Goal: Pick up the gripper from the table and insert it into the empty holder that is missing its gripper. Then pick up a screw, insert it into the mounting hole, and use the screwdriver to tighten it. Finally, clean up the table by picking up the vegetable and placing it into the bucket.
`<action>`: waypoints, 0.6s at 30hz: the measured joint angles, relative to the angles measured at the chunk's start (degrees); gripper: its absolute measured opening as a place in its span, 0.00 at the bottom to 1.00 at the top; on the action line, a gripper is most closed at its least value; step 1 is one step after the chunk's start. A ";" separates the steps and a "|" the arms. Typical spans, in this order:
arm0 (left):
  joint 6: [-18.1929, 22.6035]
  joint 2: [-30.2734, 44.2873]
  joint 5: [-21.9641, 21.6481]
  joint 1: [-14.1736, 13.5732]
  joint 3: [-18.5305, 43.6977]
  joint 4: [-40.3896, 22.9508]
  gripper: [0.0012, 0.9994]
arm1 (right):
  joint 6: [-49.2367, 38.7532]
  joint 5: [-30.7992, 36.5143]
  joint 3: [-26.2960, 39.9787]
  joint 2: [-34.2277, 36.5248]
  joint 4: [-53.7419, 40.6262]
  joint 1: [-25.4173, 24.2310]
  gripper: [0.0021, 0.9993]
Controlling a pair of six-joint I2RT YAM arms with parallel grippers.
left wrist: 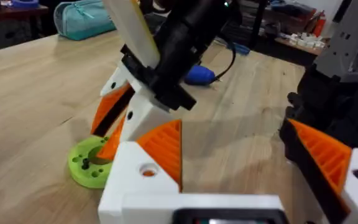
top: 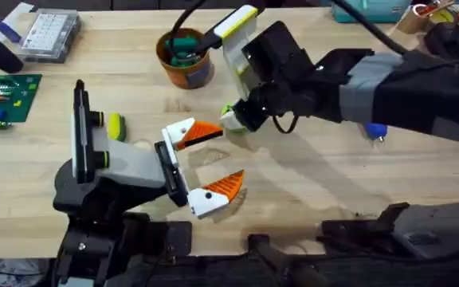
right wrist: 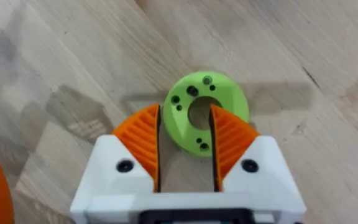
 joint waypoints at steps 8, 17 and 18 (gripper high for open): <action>0.00 0.00 0.00 0.00 0.00 0.00 0.98 | -0.20 -0.67 0.00 2.39 2.78 0.09 0.40; 0.00 0.00 0.00 0.00 0.00 0.00 0.98 | -0.21 -1.12 0.00 5.17 6.15 0.07 0.40; 0.00 0.00 0.00 0.00 0.00 0.00 0.98 | -0.22 -1.12 0.00 5.56 6.37 0.09 0.40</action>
